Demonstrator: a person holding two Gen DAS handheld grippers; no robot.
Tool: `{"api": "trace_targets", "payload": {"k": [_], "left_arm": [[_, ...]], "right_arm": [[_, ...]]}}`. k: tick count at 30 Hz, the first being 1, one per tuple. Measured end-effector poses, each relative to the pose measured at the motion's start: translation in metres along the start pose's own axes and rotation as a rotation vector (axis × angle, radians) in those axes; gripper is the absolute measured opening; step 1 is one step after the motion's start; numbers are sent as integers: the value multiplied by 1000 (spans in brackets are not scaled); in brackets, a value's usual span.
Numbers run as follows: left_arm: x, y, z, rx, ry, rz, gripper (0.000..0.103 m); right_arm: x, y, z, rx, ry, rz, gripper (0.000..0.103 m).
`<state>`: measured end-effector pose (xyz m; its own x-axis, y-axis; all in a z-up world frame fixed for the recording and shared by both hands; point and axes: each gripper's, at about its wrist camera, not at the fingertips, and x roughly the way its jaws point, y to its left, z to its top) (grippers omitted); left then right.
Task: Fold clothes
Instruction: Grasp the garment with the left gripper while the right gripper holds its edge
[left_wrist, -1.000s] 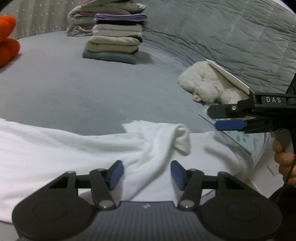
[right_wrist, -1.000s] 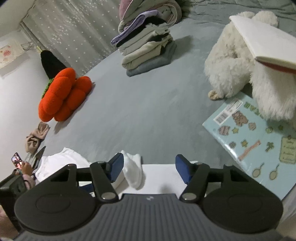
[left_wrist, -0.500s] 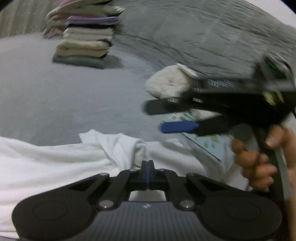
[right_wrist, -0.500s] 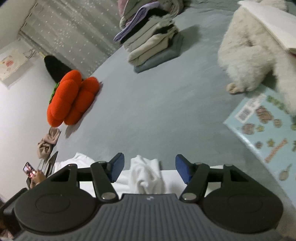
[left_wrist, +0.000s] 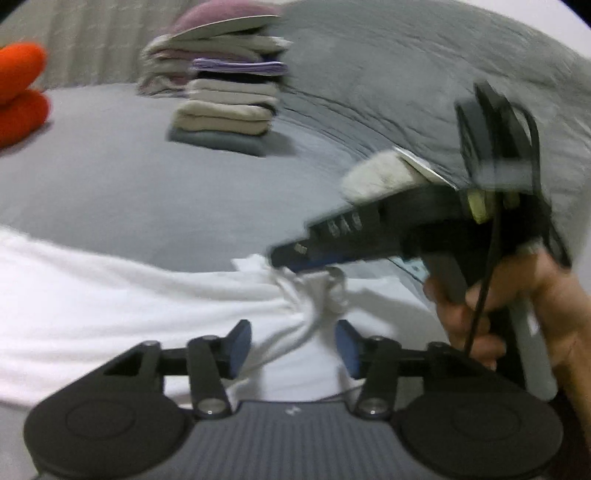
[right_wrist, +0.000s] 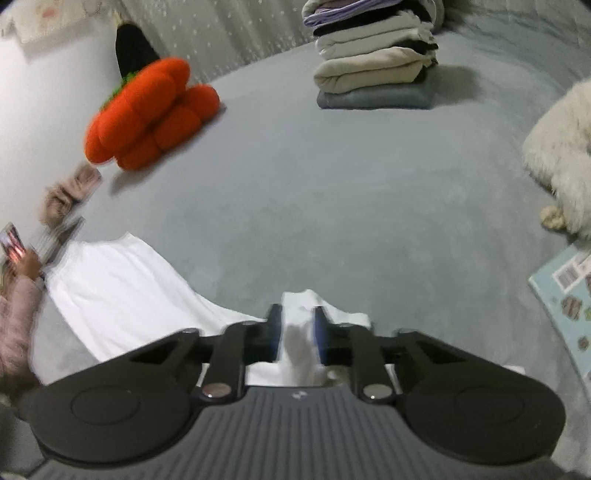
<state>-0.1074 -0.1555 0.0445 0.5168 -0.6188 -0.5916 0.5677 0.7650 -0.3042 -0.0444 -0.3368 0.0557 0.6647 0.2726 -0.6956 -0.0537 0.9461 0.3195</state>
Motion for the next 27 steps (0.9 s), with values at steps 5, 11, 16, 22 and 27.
{"api": "trace_targets", "payload": {"k": [5, 11, 16, 22, 27], "left_arm": [[2, 12, -3, -56, 11, 5, 56], [1, 13, -10, -66, 6, -12, 56], [9, 6, -9, -41, -11, -28, 53], [29, 7, 5, -81, 4, -120, 43], [59, 21, 19, -228, 63, -196, 22]], "right_arm": [[-18, -2, -11, -6, -83, -57, 0], [-47, -20, -35, 140, -151, -45, 0], [-57, -28, -58, 257, -156, 21, 15], [-81, -41, -78, 401, -260, 99, 46], [-90, -49, -88, 445, -285, 113, 46]]}}
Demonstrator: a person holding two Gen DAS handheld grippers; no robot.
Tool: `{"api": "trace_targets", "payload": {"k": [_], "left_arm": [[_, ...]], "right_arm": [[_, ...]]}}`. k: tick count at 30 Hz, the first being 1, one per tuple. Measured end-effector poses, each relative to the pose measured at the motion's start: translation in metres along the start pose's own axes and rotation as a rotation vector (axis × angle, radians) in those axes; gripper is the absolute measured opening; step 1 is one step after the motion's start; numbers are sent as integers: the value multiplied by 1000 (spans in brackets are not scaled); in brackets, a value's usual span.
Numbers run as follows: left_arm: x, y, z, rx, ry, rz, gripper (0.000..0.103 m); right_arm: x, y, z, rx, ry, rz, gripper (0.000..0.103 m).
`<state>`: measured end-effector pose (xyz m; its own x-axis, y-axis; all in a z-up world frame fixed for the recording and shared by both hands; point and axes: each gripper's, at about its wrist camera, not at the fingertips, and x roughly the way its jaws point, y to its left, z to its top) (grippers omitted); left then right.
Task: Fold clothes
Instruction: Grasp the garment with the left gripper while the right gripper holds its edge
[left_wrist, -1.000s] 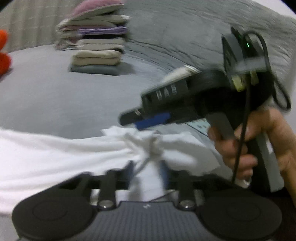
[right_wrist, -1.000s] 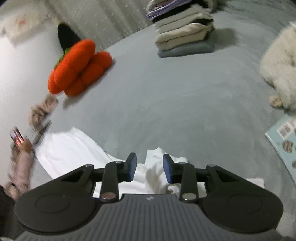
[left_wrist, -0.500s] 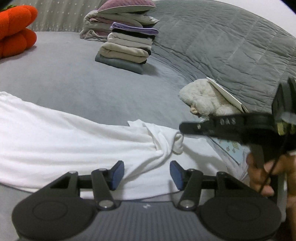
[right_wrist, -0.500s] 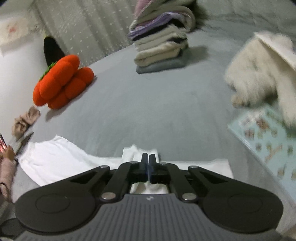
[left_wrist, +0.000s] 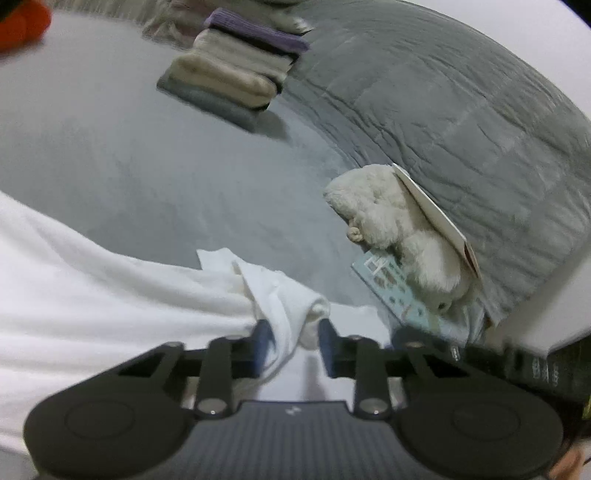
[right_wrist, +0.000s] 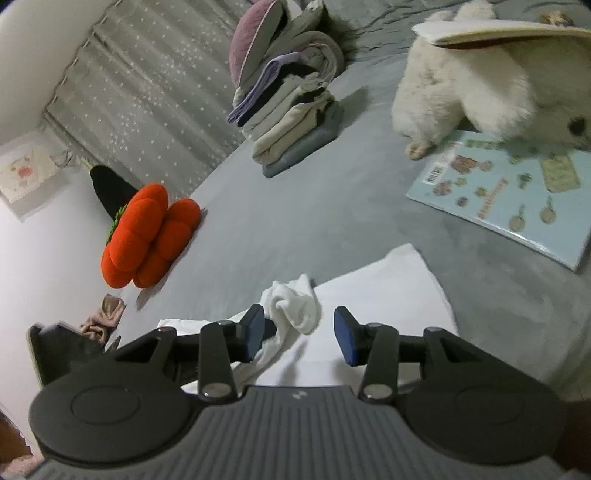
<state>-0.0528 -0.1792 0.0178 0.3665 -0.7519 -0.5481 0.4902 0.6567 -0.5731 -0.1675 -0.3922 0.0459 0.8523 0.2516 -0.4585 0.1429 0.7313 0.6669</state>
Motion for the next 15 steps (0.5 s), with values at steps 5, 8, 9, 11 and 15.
{"api": "trace_targets", "payload": {"k": [5, 8, 9, 11, 15], "left_arm": [[13, 7, 12, -103, 1, -11, 5], [6, 5, 15, -105, -32, -20, 4], [2, 2, 15, -92, -47, -23, 4], [-8, -9, 14, -26, -78, -29, 4], [-22, -37, 6, 169, -94, -38, 4]], "right_arm": [[2, -12, -1, 54, 31, 15, 46], [0, -17, 1, 75, 39, 35, 46], [0, -18, 3, 80, 40, 42, 46], [-1, -21, 7, 88, 37, 53, 46], [-4, -27, 20, 125, -2, 73, 46]]}}
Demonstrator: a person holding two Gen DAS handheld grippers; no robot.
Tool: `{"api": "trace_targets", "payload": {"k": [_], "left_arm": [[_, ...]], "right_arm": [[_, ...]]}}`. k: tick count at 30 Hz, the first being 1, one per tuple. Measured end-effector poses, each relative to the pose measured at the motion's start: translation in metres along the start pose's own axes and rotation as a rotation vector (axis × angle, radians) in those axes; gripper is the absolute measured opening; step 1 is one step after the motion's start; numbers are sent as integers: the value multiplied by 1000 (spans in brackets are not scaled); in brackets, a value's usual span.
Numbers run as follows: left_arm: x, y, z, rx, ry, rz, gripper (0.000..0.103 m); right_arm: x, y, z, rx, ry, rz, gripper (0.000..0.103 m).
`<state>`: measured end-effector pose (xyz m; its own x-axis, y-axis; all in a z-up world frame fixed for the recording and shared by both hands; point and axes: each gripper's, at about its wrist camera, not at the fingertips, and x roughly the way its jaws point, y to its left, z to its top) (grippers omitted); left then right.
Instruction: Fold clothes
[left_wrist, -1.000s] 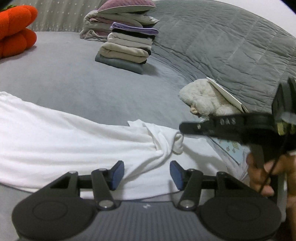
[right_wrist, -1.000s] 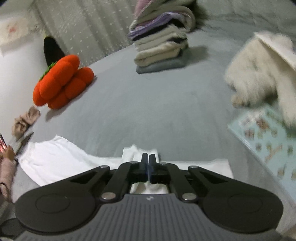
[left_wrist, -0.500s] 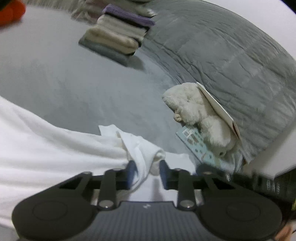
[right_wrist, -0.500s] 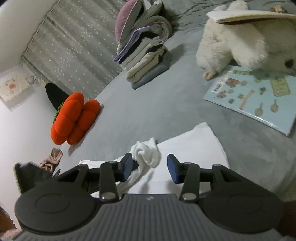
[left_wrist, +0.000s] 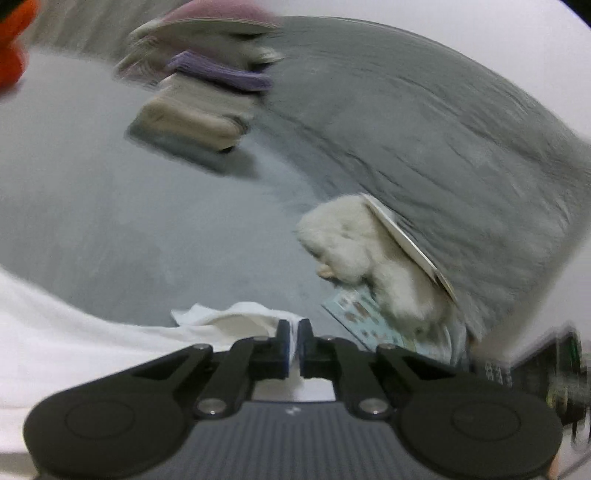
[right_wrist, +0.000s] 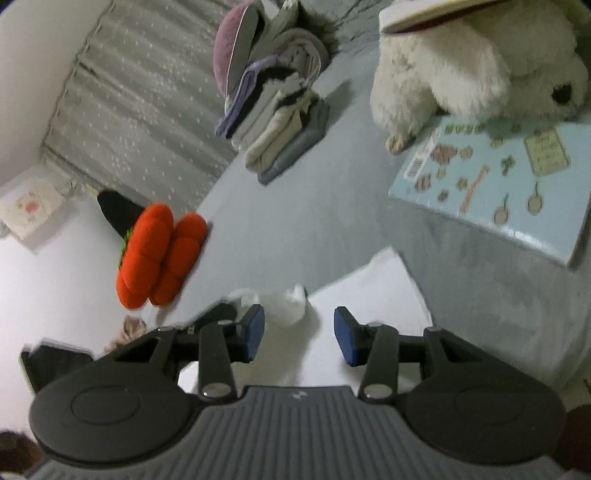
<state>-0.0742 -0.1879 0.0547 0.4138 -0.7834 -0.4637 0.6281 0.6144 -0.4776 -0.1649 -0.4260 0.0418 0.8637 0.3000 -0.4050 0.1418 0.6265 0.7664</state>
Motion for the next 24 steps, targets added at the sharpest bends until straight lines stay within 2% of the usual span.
{"api": "trace_targets", "payload": {"k": [3, 6, 8, 11, 14, 16, 19, 24], "left_arm": [[1, -18, -11, 138, 56, -15, 4], [10, -28, -29, 230, 153, -73, 4], [17, -36, -43, 297, 205, -73, 4], [17, -43, -57, 338, 218, -63, 7], [9, -38, -53, 282, 199, -70, 23], [2, -32, -47, 241, 163, -51, 40], [-6, -17, -34, 151, 114, -19, 48], [-6, 18, -18, -55, 77, 26, 48]], "right_arm": [[-1, -4, 5, 21, -15, 7, 46], [-1, -7, 4, 22, -4, 1, 46], [-1, -7, 0, 13, 11, 2, 46], [-4, -5, -3, -15, 21, 5, 46], [-8, -3, -3, -43, 16, 7, 46], [-10, -3, -3, -46, 10, 8, 46], [-10, -6, -3, -35, 4, 11, 46], [-10, -11, -3, -9, 2, 12, 47]]}}
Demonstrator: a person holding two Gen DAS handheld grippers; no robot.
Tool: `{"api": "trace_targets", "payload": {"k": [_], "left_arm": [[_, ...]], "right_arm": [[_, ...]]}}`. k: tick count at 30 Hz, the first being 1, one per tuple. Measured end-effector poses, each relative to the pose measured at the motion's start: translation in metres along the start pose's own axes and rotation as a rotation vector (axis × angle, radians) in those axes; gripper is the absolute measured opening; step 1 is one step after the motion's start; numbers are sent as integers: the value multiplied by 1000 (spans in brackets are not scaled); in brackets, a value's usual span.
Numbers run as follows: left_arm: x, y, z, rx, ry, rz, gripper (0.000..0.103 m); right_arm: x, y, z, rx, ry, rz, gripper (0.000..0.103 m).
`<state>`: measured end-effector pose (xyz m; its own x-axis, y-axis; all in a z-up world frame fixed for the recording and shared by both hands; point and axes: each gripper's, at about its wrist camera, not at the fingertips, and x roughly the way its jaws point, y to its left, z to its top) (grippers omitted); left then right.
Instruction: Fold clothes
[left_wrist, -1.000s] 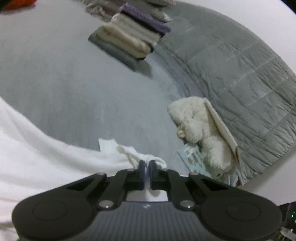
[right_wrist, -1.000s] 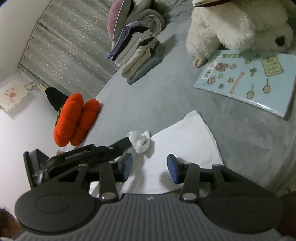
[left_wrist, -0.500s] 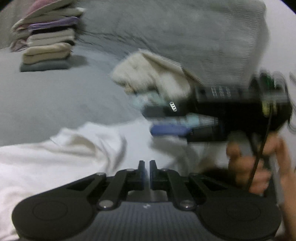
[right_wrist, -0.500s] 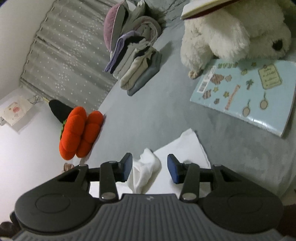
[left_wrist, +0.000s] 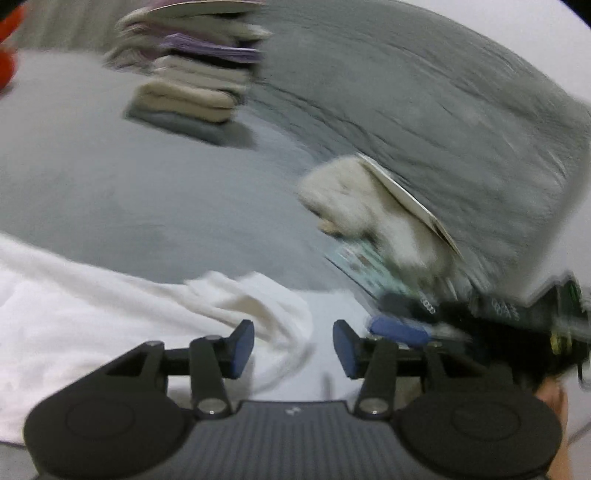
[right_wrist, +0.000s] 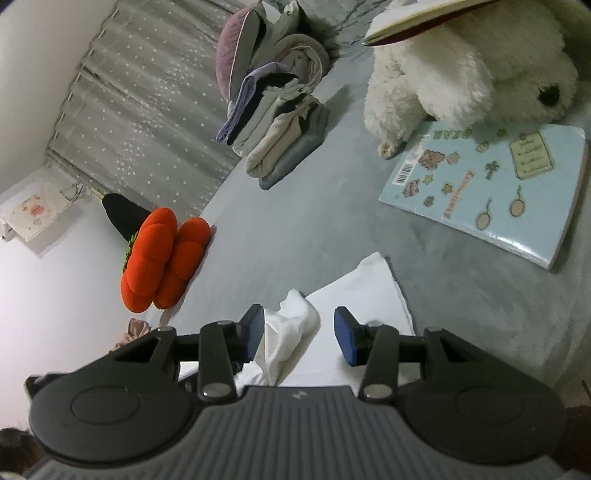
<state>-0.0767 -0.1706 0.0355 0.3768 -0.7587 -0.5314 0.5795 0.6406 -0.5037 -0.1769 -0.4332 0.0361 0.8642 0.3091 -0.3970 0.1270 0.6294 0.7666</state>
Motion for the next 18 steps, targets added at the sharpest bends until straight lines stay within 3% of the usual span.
{"api": "trace_targets", "payload": {"k": [5, 8, 10, 15, 18], "left_arm": [[8, 30, 10, -217, -1, -7, 45], [23, 32, 11, -265, 21, 19, 25], [33, 32, 11, -291, 34, 35, 4], [31, 5, 8, -178, -2, -14, 0], [30, -22, 2, -3, 23, -87, 0]], "right_arm": [[-4, -2, 1, 0, 2, -4, 47], [-4, -2, 3, 3, 8, -6, 47], [-5, -3, 4, 8, 11, -6, 47], [-6, -14, 9, 85, 24, 42, 47], [-5, -29, 11, 207, 39, 132, 47]]}}
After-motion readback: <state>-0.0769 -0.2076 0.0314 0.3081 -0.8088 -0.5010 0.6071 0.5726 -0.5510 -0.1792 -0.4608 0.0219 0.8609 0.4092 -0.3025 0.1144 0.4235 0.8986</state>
